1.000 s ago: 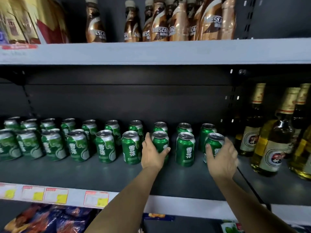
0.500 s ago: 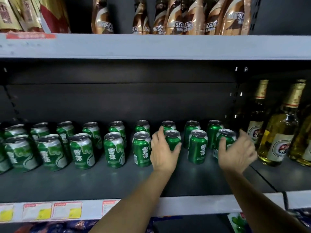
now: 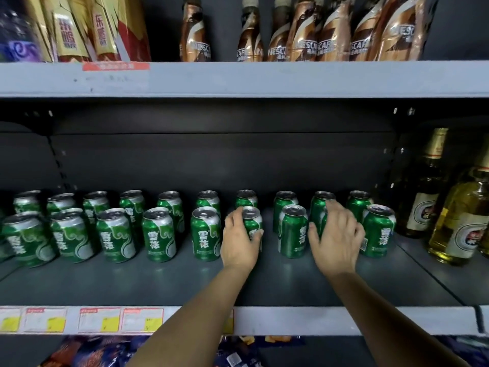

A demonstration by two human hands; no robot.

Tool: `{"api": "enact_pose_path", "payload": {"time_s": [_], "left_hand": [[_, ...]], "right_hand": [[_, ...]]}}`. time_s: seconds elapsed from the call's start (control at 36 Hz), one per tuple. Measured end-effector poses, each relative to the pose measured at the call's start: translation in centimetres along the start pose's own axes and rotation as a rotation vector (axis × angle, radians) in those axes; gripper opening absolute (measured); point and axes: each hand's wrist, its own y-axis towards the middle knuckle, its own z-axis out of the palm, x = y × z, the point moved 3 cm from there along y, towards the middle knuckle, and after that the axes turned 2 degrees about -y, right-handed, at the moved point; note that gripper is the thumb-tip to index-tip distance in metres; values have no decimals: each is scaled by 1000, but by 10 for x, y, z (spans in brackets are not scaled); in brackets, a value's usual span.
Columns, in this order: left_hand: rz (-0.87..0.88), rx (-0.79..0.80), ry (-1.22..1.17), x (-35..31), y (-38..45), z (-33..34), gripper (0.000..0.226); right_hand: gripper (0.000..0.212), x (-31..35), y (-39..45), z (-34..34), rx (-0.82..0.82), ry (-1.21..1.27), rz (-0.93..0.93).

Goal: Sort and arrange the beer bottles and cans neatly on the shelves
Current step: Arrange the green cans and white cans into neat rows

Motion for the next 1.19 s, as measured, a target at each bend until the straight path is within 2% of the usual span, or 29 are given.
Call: {"api": "enact_pose_path", "payload": {"time_s": [0.22, 0.42, 0.61, 0.81, 0.97, 1.11, 1.19], "left_hand": [[-4, 25, 91, -4, -2, -6, 62], [156, -154, 163, -9, -26, -32, 42], [135, -305, 220, 19, -38, -73, 31], [19, -387, 266, 55, -32, -124, 35], [-13, -429, 306, 93, -19, -173, 44], [-111, -367, 256, 131, 1, -214, 57], [-73, -338, 147, 153, 14, -231, 64]], "right_hand": [[60, 0, -7, 2, 79, -20, -33], [54, 2, -11, -1, 77, -28, -78], [60, 36, -27, -2, 138, 25, -152], [58, 93, -35, -4, 109, 92, -241], [53, 159, -37, -1, 98, 143, -329], [48, 226, -43, 10, 160, 130, -378], [38, 267, -47, 16, 220, 169, -429]]}}
